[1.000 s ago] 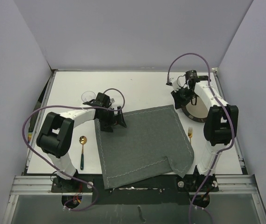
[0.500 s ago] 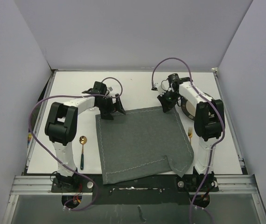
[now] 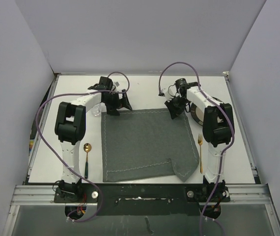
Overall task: Set the dinner table for one person
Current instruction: Flatten out the napkin at the center of the board.
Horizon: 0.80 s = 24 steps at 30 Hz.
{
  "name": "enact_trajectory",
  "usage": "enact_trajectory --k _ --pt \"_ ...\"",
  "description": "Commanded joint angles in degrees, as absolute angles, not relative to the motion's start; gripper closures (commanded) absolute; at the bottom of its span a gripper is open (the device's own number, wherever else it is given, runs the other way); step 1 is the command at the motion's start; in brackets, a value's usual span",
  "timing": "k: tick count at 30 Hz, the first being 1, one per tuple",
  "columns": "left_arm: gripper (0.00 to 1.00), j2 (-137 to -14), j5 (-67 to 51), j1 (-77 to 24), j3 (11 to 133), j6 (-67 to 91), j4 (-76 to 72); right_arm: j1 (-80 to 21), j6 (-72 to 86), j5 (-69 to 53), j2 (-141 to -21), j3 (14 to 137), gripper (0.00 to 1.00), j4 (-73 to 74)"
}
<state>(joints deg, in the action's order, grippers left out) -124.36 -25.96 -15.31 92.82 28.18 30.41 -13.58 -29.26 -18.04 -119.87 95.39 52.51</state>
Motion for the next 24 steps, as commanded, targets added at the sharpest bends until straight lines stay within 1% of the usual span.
enact_trajectory --k 1,12,19,24 --pt "0.02 -130.2 -20.8 -14.1 97.7 24.5 32.0 -14.6 -28.6 -17.3 -120.4 97.8 1.00 51.5" --pt "0.02 -142.1 -20.3 -12.1 115.0 24.8 36.3 -16.1 -28.6 -15.2 -119.9 94.4 1.00 49.4" --pt "0.02 -149.7 -20.6 -10.7 128.9 24.7 41.0 -16.4 -29.0 -13.1 -119.4 93.0 1.00 48.4" --pt "0.02 -153.2 -21.6 -10.6 134.5 24.9 42.3 -16.4 -29.3 -11.7 -120.0 93.6 1.00 47.9"
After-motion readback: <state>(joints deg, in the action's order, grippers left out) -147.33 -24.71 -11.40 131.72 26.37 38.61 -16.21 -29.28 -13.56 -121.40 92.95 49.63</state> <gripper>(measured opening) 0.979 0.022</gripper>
